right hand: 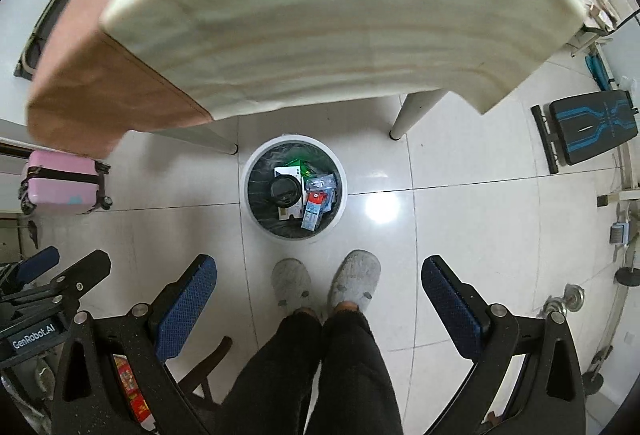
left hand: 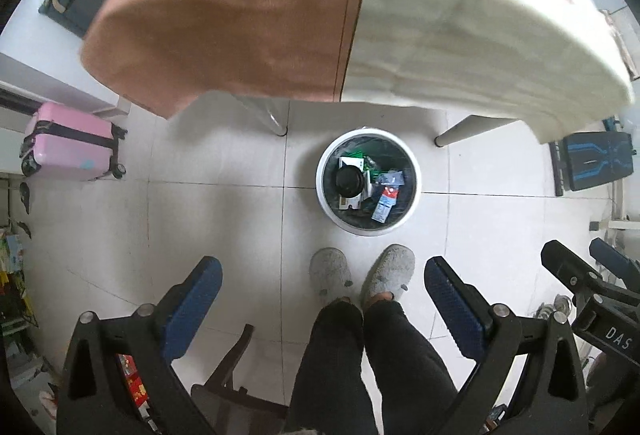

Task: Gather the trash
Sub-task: 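Raise both tools from the bin back toward the table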

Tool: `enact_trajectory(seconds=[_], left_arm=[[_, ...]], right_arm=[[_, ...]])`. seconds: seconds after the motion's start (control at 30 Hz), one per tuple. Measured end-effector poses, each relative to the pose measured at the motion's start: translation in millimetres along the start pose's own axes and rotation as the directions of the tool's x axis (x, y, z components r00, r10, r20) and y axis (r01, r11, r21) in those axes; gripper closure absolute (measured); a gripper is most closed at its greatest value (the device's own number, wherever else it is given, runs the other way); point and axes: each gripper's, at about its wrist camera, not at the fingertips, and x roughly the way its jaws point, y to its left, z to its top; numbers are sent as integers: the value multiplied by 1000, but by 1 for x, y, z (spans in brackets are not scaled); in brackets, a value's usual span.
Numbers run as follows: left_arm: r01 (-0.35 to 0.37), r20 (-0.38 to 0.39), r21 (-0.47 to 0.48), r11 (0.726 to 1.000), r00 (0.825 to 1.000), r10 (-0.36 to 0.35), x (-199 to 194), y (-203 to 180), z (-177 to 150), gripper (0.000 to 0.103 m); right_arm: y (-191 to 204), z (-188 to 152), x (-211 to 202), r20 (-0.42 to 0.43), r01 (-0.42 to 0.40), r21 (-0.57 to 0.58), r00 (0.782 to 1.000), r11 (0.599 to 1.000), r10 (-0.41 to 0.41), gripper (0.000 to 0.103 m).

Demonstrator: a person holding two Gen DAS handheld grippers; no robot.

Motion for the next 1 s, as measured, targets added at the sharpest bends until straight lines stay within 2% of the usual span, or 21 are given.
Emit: enact_trajectory(seconds=[0.17,0.27,0.37,0.5,0.63,0.77,0.83,0.9,0.97,1.0], left_arm=[[-17,28,12,1000,999,17,-43,-3,-6,0],[4,85,15,1000,996,-5,-73,-2,5,0],[-13,164,20,1000,986,9,-99,-4,26,0],[-27,271,-6,1000,962,28,-141,-3,73,0],[-14,315,-23,1000,949,21,-169,-8,138,0],[-14,332,-61,998,943,33,-181,-20,216,0],[-13,317,-77,997,948,37,-183,-29,250,0],[-23,311,-79,997,949,46,-178,-42,286,0],[-60,291,-95,994,953,86,-170,-56,322,0],[-63,269,-105,992,959,90,-163,-62,339,0]], right_arm=[[6,-8,-55,20,-20,0,1000,1000,20,0],[7,-1,-84,42,-60,31,997,998,59,0],[8,20,-117,92,-110,64,990,992,104,0],[7,67,-160,161,-160,87,976,983,144,0],[5,129,-196,203,-175,81,967,981,156,0],[-11,212,-213,232,-168,61,961,984,149,0],[-24,258,-210,220,-167,44,963,985,153,0],[-38,320,-199,190,-158,5,970,987,154,0],[-47,368,-184,163,-131,-22,978,991,133,0],[-55,404,-174,142,-106,-39,984,994,111,0]])
